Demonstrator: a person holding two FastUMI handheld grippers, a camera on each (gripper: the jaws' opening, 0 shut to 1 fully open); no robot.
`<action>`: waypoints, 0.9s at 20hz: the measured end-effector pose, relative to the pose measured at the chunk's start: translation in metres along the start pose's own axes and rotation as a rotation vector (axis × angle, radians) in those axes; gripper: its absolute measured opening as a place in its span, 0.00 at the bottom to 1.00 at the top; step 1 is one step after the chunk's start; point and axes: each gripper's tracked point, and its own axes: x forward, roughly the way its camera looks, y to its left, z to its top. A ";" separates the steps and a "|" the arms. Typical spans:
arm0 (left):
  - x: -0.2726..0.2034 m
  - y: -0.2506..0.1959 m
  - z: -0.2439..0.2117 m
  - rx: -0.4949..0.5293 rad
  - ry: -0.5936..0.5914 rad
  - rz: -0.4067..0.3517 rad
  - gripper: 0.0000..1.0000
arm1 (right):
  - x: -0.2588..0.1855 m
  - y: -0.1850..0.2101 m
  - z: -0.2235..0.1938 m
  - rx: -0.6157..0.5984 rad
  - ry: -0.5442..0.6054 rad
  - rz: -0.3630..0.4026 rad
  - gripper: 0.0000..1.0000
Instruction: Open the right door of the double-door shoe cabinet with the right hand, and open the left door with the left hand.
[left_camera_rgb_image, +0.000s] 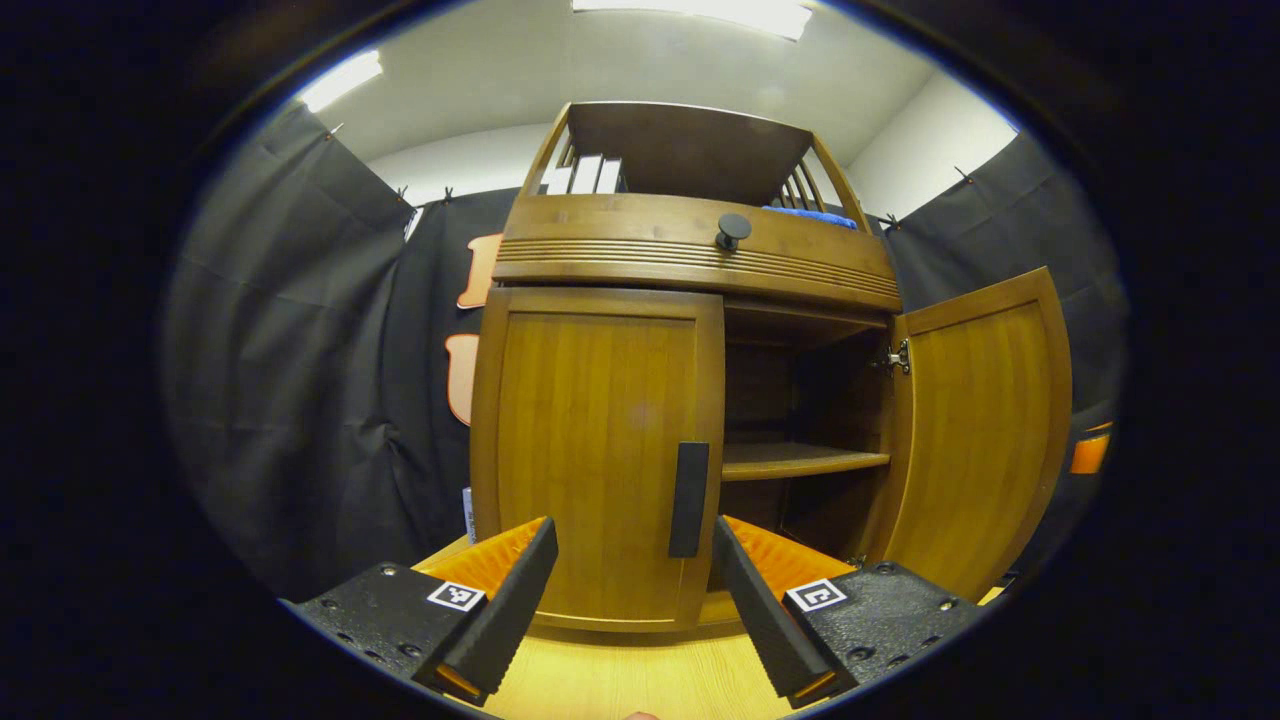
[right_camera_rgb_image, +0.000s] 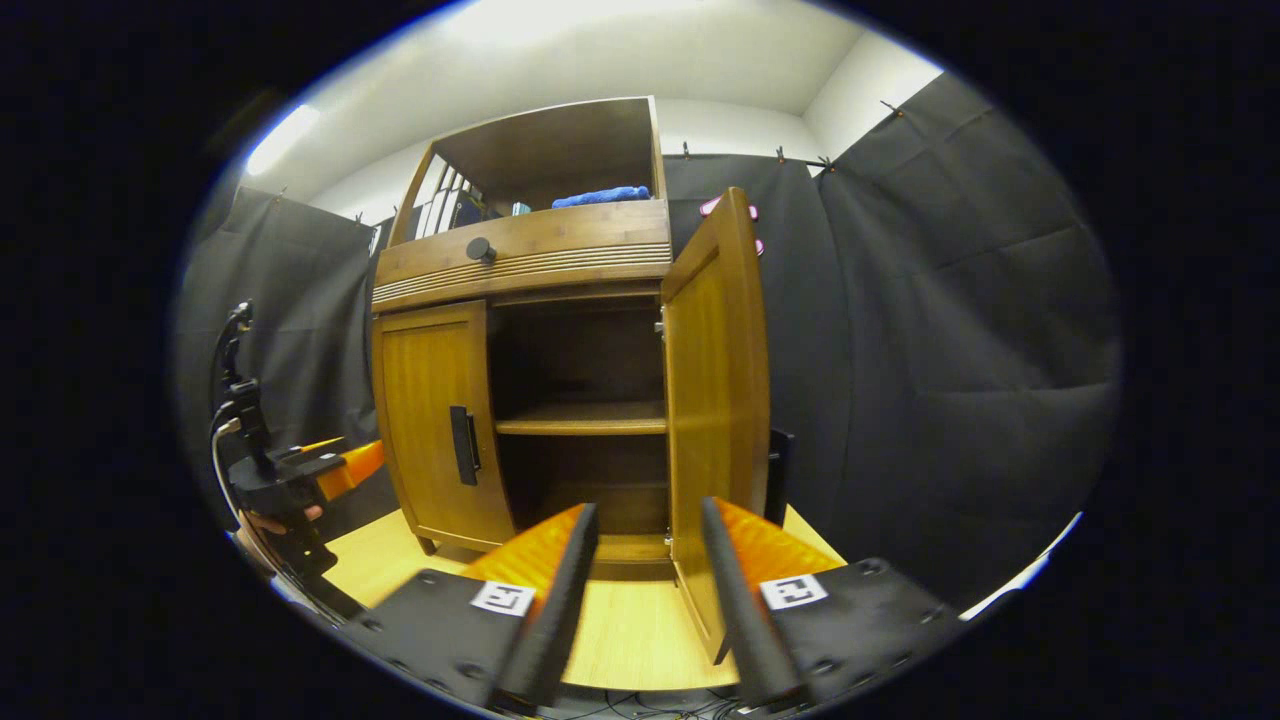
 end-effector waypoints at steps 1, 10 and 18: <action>0.012 0.000 -0.002 0.009 0.007 -0.004 0.92 | 0.002 0.004 -0.001 0.002 0.005 0.007 0.85; 0.112 -0.050 -0.053 0.033 0.062 -0.110 0.92 | 0.024 0.041 -0.001 -0.026 0.019 0.104 1.00; 0.153 -0.044 -0.074 0.031 0.098 -0.074 0.96 | 0.028 0.050 0.005 -0.098 0.006 0.108 0.94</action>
